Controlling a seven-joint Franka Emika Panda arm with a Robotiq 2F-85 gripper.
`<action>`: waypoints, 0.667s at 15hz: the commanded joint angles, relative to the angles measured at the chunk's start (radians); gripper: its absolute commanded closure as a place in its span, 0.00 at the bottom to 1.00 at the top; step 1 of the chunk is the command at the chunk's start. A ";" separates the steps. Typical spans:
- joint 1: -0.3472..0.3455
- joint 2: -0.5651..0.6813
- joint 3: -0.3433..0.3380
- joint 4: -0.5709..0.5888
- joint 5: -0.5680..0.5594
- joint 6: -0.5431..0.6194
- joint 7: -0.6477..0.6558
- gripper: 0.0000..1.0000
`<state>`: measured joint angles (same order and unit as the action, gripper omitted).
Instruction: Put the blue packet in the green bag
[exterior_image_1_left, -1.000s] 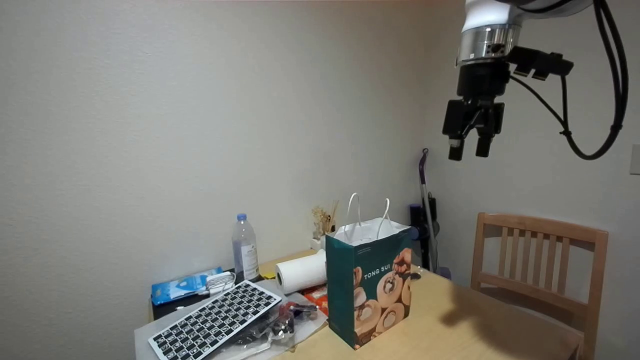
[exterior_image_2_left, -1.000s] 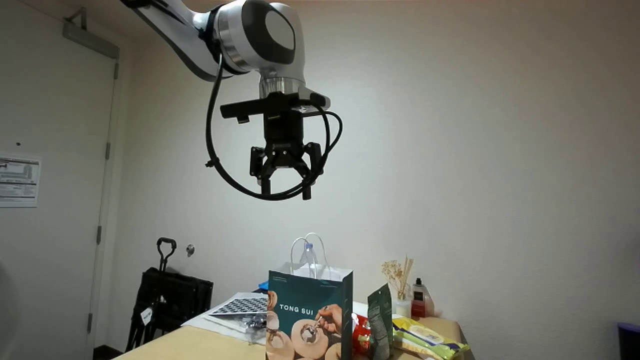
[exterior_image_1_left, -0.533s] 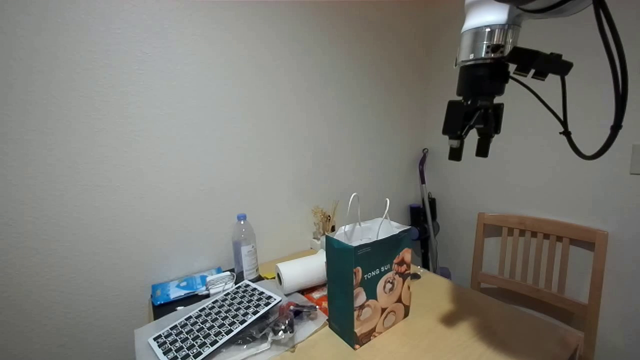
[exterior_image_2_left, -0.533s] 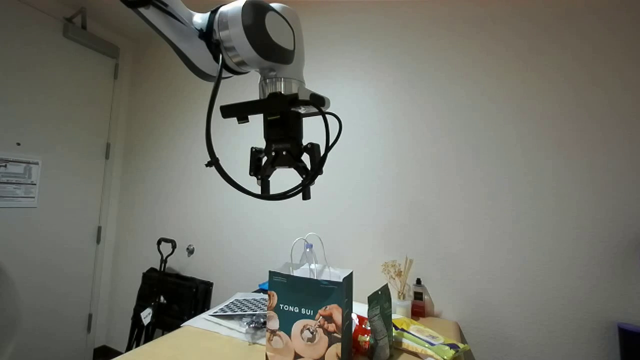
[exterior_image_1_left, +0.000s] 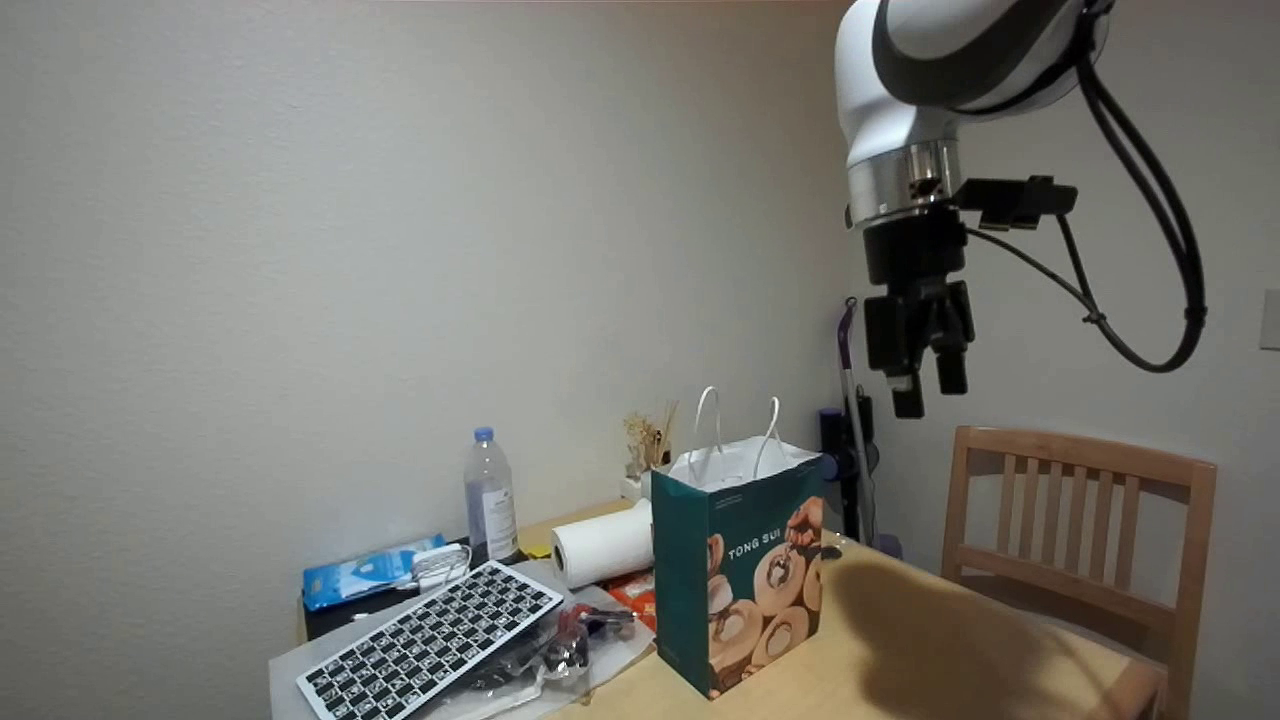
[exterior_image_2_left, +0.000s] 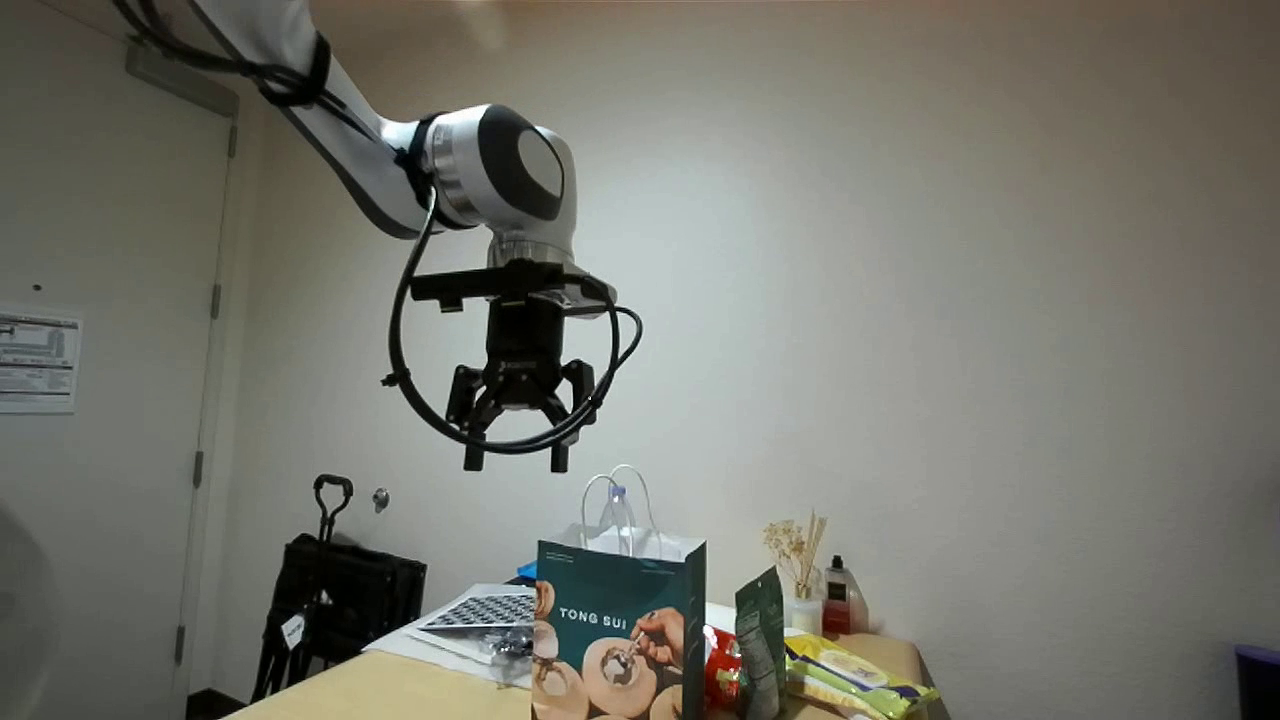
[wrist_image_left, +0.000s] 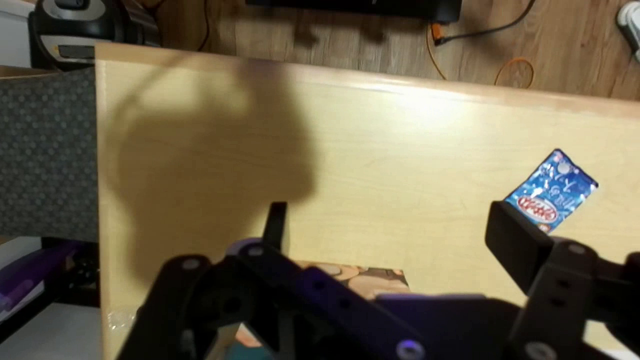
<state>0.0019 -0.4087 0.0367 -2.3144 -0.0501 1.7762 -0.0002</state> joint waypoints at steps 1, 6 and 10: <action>0.013 0.020 0.000 0.002 -0.004 -0.010 0.002 0.00; 0.018 0.041 0.003 0.008 -0.006 -0.017 0.002 0.00; 0.044 0.135 0.042 0.004 0.057 0.070 0.103 0.00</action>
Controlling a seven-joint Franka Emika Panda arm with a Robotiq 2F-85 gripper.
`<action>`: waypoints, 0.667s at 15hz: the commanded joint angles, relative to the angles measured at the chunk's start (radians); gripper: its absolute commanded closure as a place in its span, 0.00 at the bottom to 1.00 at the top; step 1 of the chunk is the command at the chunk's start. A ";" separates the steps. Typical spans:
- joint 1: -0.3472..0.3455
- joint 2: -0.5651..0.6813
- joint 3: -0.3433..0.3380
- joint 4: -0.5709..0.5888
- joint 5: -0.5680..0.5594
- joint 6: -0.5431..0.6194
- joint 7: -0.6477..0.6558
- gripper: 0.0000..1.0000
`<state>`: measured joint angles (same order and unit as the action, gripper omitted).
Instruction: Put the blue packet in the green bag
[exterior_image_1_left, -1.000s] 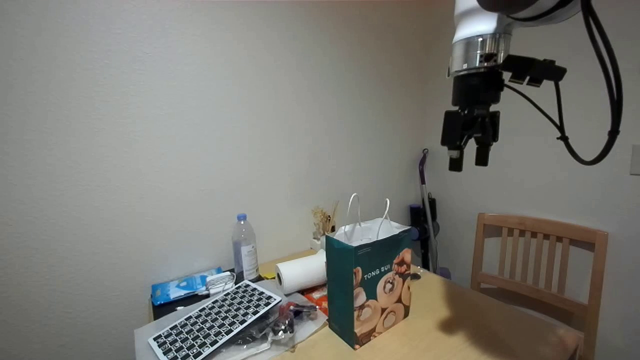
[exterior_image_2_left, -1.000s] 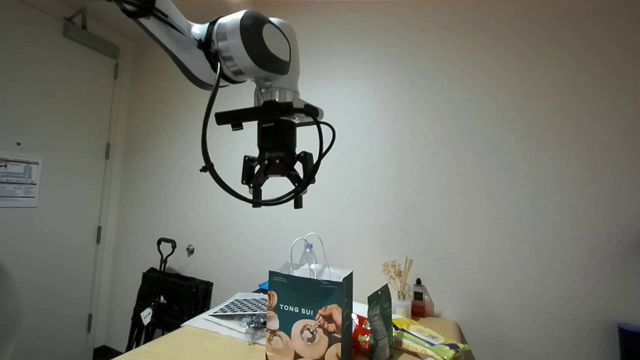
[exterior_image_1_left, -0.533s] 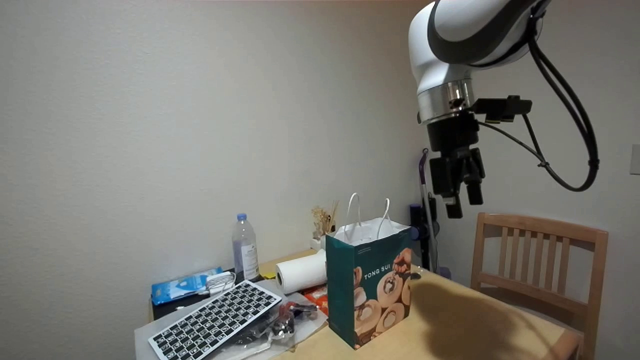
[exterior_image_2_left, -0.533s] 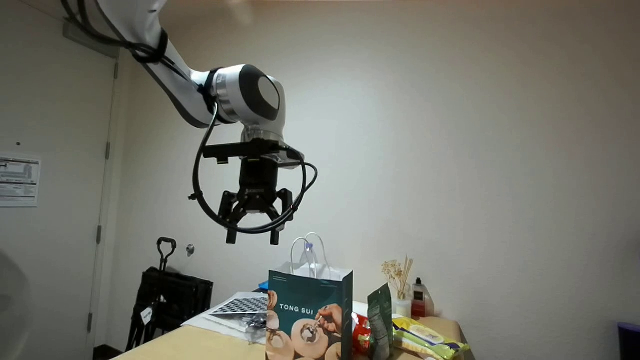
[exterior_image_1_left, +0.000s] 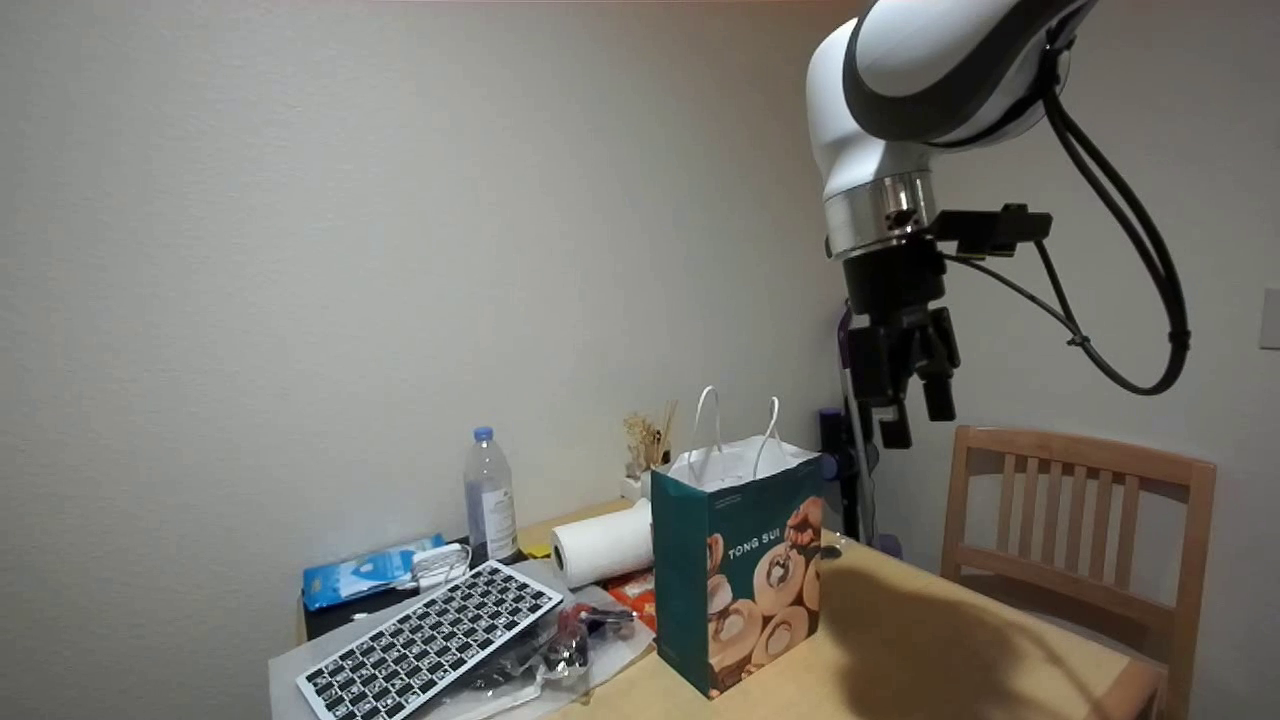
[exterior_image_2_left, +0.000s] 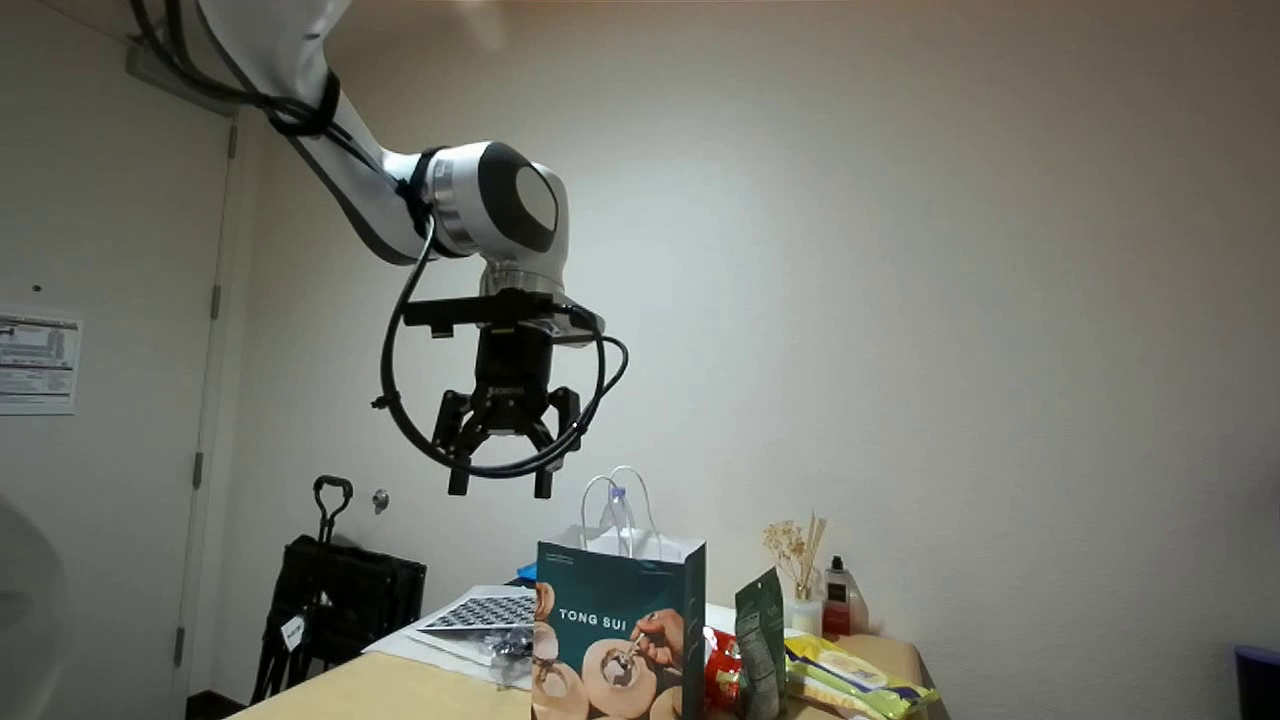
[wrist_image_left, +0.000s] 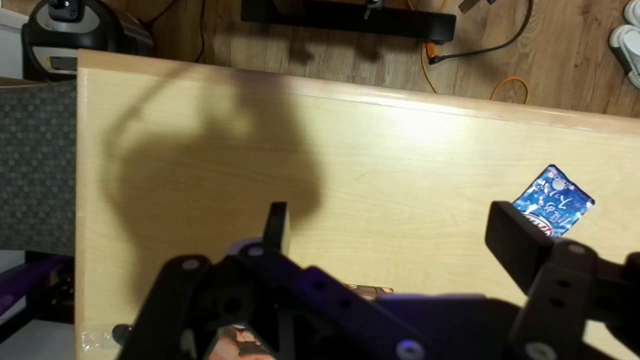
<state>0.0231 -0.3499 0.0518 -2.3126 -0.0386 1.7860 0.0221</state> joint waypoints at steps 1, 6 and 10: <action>0.031 0.113 0.047 0.008 0.054 0.100 0.136 0.00; 0.081 0.312 0.117 0.093 0.081 0.230 0.388 0.00; 0.102 0.316 0.108 0.084 0.064 0.217 0.369 0.00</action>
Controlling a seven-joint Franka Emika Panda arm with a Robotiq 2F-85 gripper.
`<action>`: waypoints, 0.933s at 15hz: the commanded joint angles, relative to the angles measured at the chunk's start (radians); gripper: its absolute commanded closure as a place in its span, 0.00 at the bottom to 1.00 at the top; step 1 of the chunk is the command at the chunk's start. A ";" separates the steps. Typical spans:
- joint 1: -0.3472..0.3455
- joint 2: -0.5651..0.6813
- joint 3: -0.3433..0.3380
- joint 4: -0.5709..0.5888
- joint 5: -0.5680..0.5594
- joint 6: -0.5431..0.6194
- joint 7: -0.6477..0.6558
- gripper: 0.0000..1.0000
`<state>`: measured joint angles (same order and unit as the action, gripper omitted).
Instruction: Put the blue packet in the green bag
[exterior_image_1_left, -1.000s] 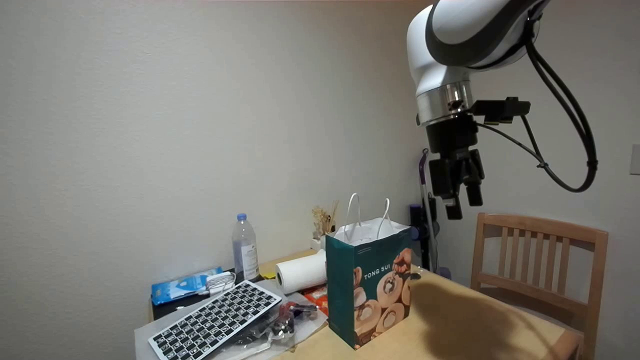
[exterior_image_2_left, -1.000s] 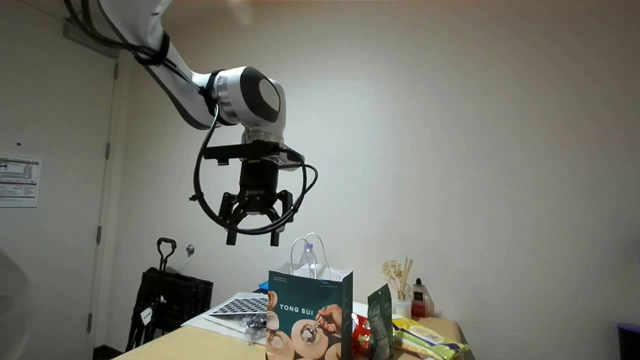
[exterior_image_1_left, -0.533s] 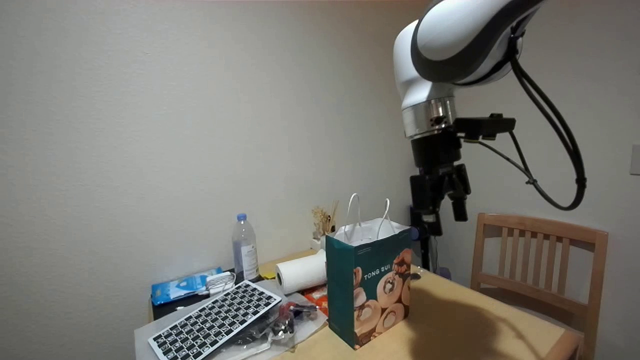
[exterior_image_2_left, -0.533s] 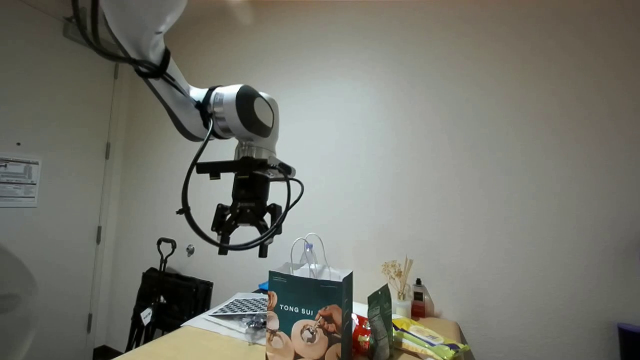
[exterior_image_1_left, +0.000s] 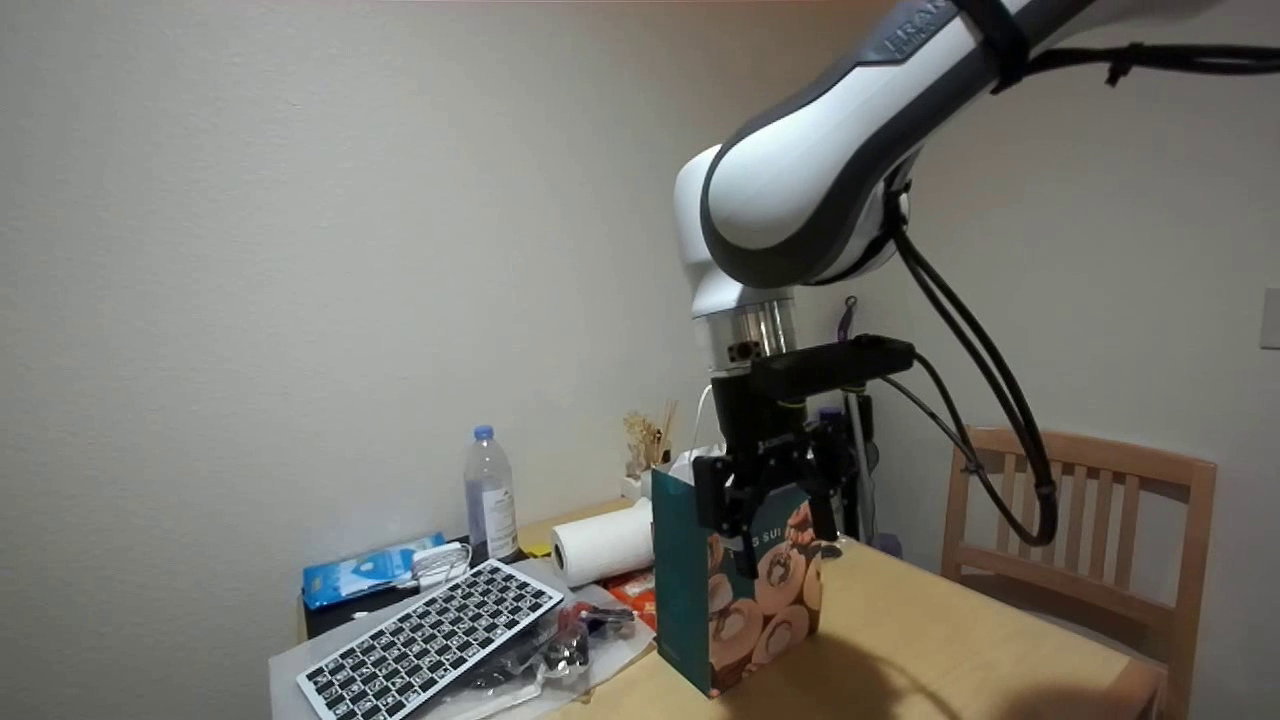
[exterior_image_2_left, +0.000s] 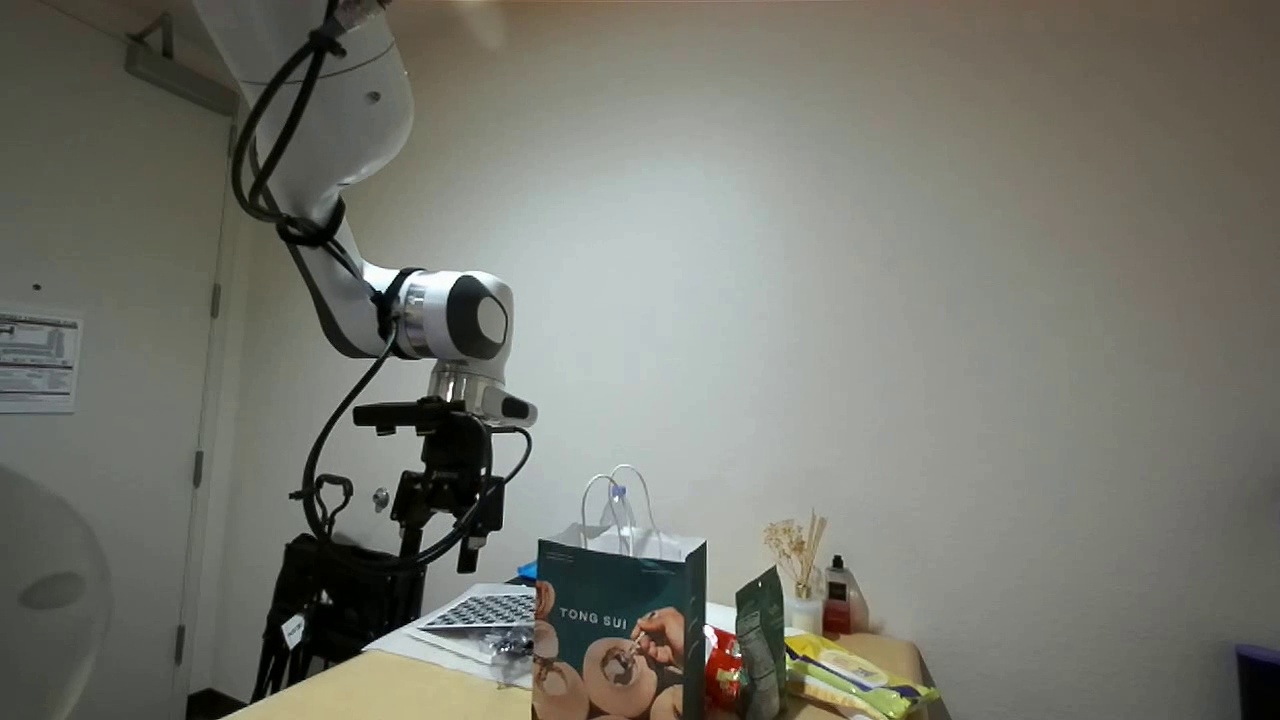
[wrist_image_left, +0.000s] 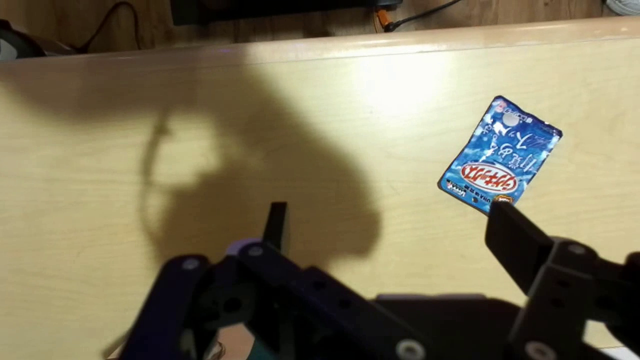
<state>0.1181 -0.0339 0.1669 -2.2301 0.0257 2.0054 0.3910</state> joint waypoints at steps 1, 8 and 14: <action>0.006 -0.001 -0.009 0.001 0.000 -0.002 0.000 0.00; 0.015 0.038 -0.008 -0.007 0.120 0.099 0.016 0.00; 0.071 0.194 0.016 0.043 0.127 0.213 0.075 0.00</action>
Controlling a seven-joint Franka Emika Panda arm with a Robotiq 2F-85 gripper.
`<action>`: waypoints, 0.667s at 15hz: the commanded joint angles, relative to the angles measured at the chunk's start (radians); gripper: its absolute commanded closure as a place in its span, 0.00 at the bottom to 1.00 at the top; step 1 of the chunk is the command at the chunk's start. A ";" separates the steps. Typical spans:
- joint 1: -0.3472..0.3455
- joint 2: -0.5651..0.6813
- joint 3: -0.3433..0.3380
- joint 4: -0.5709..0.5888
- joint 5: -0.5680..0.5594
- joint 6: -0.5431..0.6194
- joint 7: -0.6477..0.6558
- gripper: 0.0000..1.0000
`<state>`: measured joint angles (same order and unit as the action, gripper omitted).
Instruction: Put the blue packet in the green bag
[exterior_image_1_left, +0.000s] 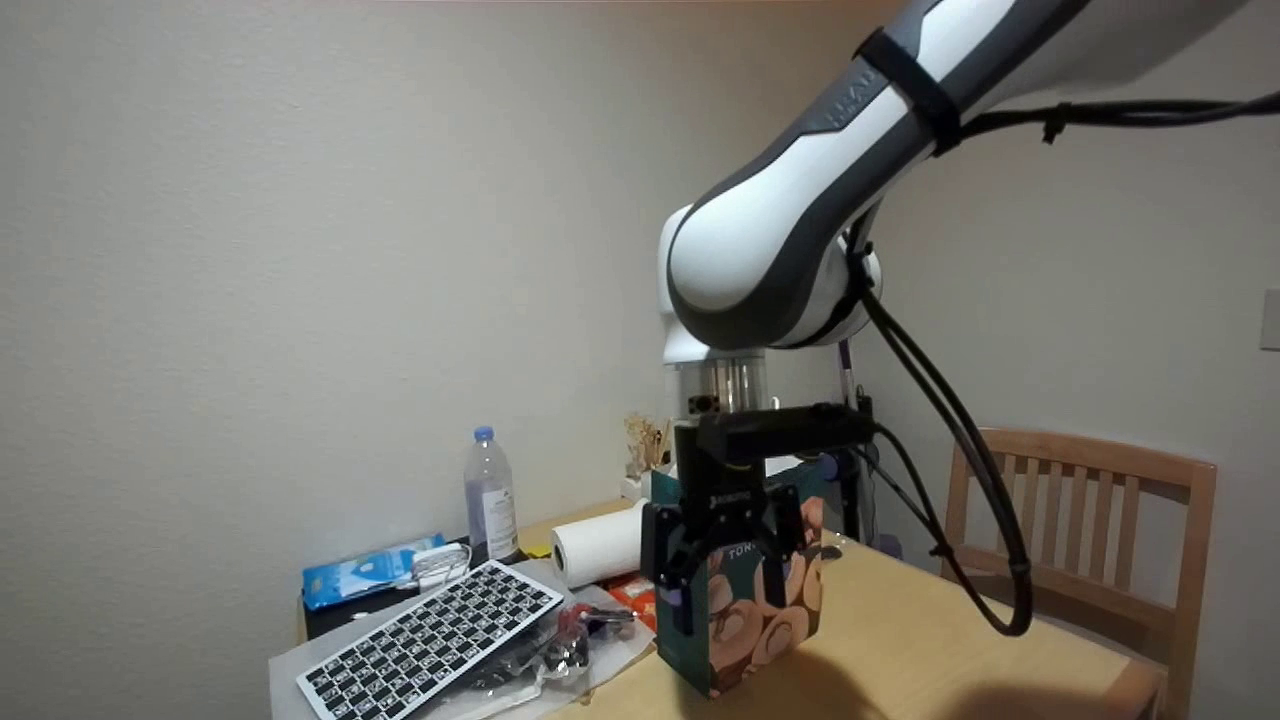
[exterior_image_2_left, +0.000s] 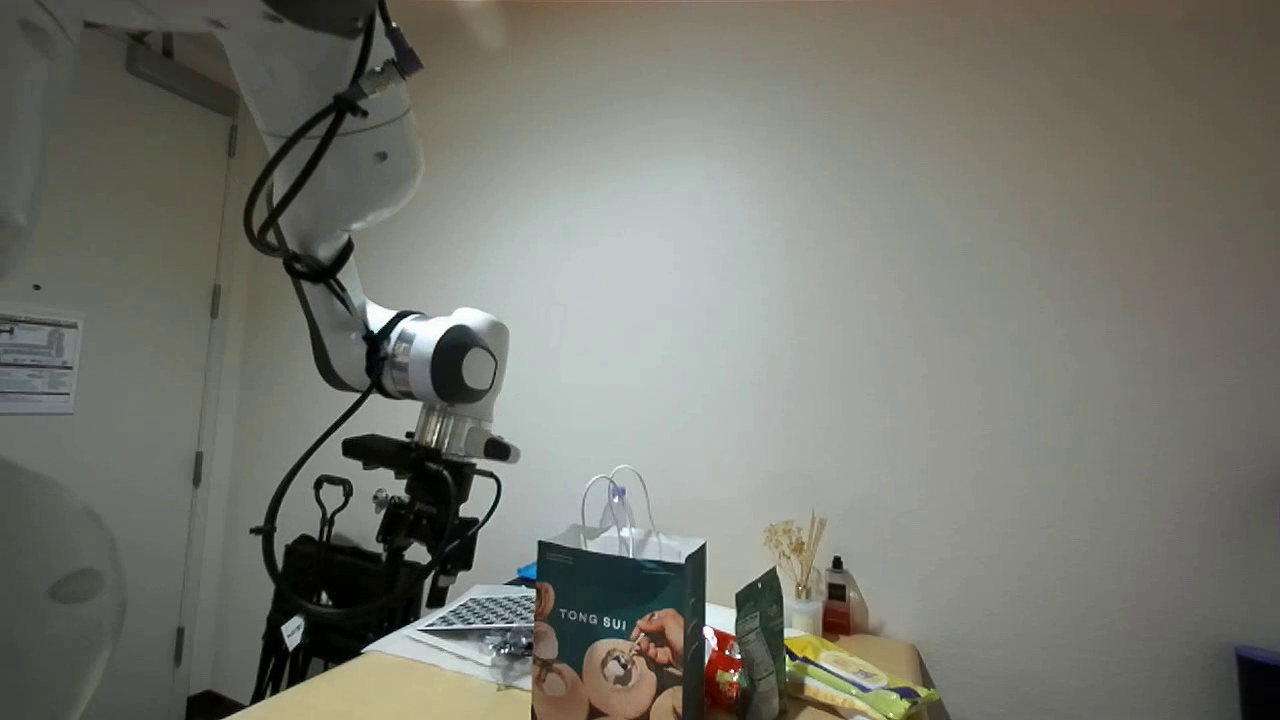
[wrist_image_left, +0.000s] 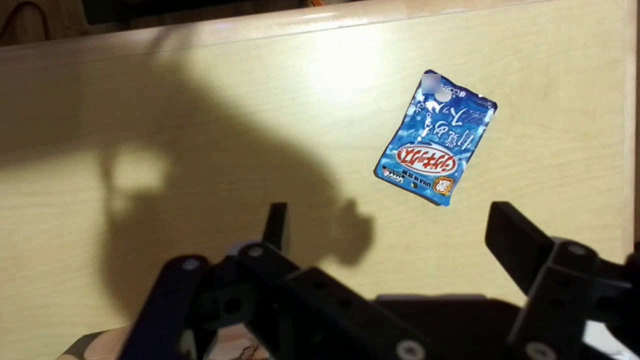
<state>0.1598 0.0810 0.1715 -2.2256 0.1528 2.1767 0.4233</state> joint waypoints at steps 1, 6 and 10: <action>0.043 0.106 0.013 0.053 -0.003 0.049 0.045 0.00; 0.088 0.169 0.003 0.093 -0.014 0.042 0.021 0.00; 0.096 0.192 -0.001 0.111 -0.015 0.042 0.021 0.00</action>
<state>0.2514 0.2732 0.1753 -2.1159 0.1363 2.2204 0.4450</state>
